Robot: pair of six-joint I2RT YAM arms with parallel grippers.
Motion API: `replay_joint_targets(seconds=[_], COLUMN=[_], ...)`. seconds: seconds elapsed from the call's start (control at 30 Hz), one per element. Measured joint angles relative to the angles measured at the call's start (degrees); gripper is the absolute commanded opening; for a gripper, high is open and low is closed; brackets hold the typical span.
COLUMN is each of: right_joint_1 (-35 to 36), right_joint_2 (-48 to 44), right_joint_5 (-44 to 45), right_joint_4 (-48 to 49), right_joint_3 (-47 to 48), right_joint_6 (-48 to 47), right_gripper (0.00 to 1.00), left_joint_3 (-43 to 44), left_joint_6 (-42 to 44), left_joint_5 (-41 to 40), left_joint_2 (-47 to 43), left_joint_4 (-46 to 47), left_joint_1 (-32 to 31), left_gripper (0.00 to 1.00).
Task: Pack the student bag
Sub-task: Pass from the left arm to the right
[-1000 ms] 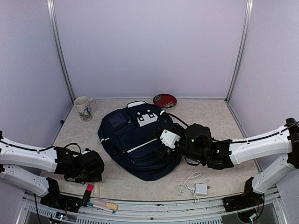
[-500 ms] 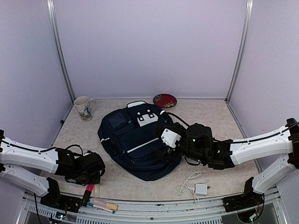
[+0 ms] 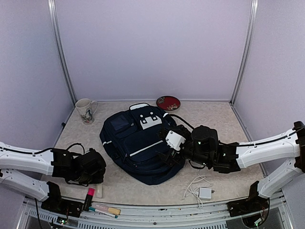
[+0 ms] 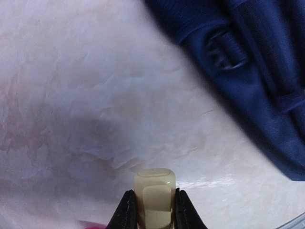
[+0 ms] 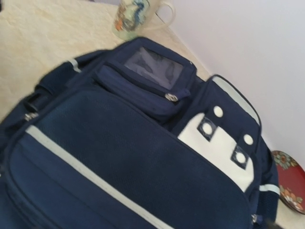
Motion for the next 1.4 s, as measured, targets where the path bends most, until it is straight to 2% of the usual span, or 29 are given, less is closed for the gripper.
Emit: replay_joint_targets(seconds=[0.13, 0.23, 0.3, 0.4, 0.53, 0.7, 0.83, 1.03, 1.13, 1.2, 1.27, 1.4], right_joint_1=[-0.11, -0.74, -1.51, -3.37, -4.31, -4.83, -5.11, -5.38, -5.40, -5.42, -5.44, -5.44], right_joint_2=[-2.58, -5.92, -7.21, -6.38, -1.11, 5.07, 7.58, 11.21, 11.39, 11.39, 11.50, 11.78], right_joint_5=[-4.66, -12.22, -19.08, -31.89, -44.89, -58.62, -64.13, -66.38, -66.55, -66.84, -67.45, -69.31], right_joint_4=[0.70, 4.98, 8.13, 13.97, 16.68, 20.68, 26.23, 30.40, 32.24, 33.33, 33.66, 33.75], right_joint_3=[-0.07, -1.22, -1.73, -1.44, 2.51, 6.93, 7.23, 9.62, 9.70, 9.77, 10.19, 11.02], right_joint_6=[1.92, 3.93, 5.60, 9.60, 14.10, 21.70, 28.44, 35.36, 37.24, 38.10, 38.66, 39.45], right_gripper=[1.00, 1.00, 1.00, 1.00, 0.96, 0.91, 0.82, 0.77, 0.65, 0.47, 0.35, 0.22], left_joint_3=[6.32, 13.22, 16.44, 20.24, 21.86, 21.79, 21.77, 21.77, 21.77, 21.77, 21.77, 21.77], left_joint_6=[1.88, 6.75, 12.04, 23.82, 38.27, 49.72, 54.45, 58.97, 60.06, 60.46, 60.76, 61.70], left_joint_5=[-5.42, -11.45, -14.32, -16.55, -14.49, -8.96, -5.33, -2.40, -1.38, -1.01, -0.90, -1.31], left_joint_2=[-4.48, -6.19, -6.23, -5.84, -5.16, -4.66, -4.37, -1.53, -0.85, -0.85, -0.85, -0.87], left_joint_4=[-1.16, -0.31, 2.69, 12.02, 25.46, 38.21, 44.78, 49.33, 50.01, 50.64, 51.25, 51.80], left_joint_1=[-3.43, -7.54, -10.19, -15.23, -19.19, -19.69, -19.78, -20.59, -20.83, -20.85, -20.85, -20.76], left_gripper=[0.02, 0.02, 0.02, 0.04, 0.04, 0.06, 0.06, 0.06, 0.06, 0.06, 0.06, 0.06])
